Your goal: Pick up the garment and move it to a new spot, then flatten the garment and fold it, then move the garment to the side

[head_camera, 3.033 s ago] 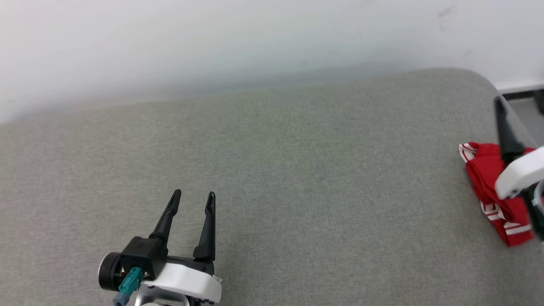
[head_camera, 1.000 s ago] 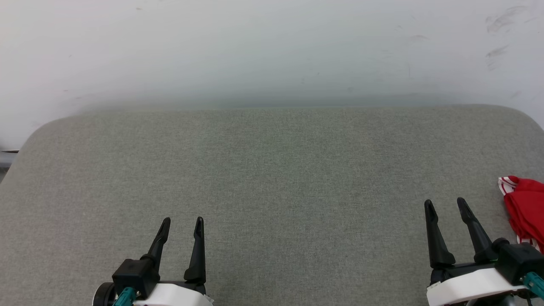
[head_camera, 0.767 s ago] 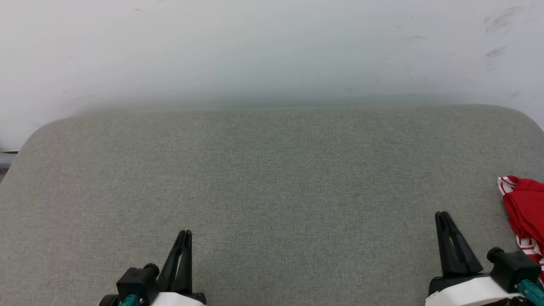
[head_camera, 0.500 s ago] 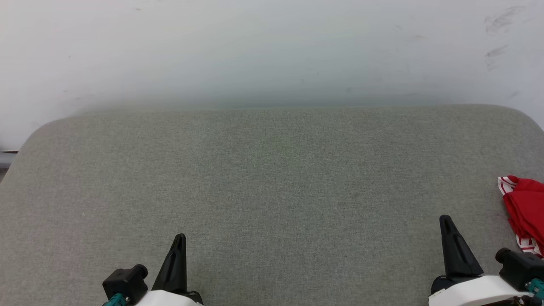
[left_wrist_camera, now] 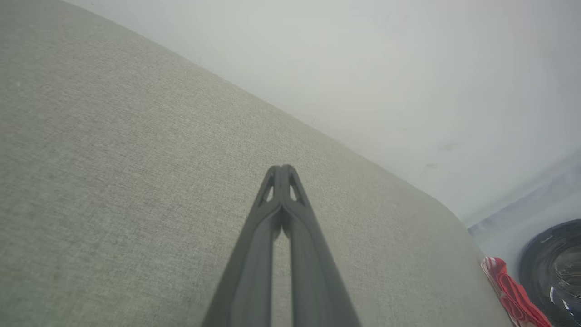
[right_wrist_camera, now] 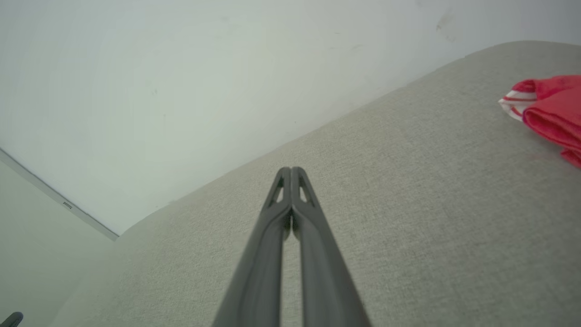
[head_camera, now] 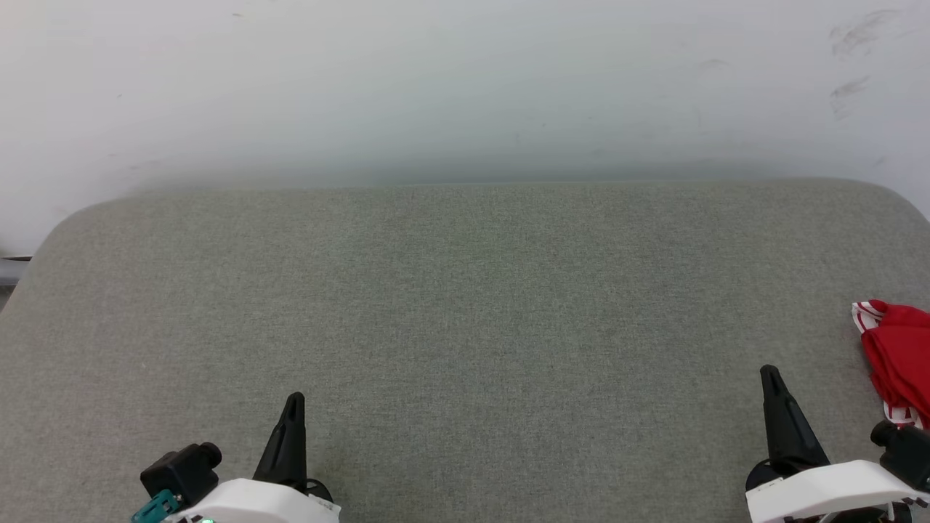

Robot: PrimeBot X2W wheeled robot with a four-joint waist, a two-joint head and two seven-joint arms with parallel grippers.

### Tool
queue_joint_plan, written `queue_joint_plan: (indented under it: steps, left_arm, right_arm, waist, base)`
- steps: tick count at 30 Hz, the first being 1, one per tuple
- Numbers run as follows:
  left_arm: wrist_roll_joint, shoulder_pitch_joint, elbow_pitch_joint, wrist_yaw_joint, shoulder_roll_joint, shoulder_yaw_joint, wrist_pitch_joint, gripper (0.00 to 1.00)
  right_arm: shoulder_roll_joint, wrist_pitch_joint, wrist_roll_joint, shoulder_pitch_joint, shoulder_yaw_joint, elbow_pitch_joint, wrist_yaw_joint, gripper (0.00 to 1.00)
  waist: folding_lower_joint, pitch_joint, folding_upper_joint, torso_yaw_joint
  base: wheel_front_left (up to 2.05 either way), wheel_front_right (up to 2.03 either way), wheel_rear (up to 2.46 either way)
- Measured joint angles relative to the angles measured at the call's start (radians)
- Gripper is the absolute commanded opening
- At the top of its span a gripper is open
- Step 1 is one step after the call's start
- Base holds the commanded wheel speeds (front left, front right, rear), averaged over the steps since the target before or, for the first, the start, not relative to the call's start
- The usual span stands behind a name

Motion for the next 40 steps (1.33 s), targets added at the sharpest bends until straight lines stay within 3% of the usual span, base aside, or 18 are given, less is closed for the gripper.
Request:
queue_joint_plan:
  steps: [40]
  left_arm:
    - [-0.514, -0.066, 0.035, -0.038, 0.008, 0.071, 0.128, 0.0]
  right_arm:
    - [0.007, 0.135, 0.511, -0.061, -0.036, 0.036, 0.0, 0.0]
  waist:
    - [0.0, 0.005, 0.0, 0.005]
  base:
    - [0.0, 0.0, 0.0]
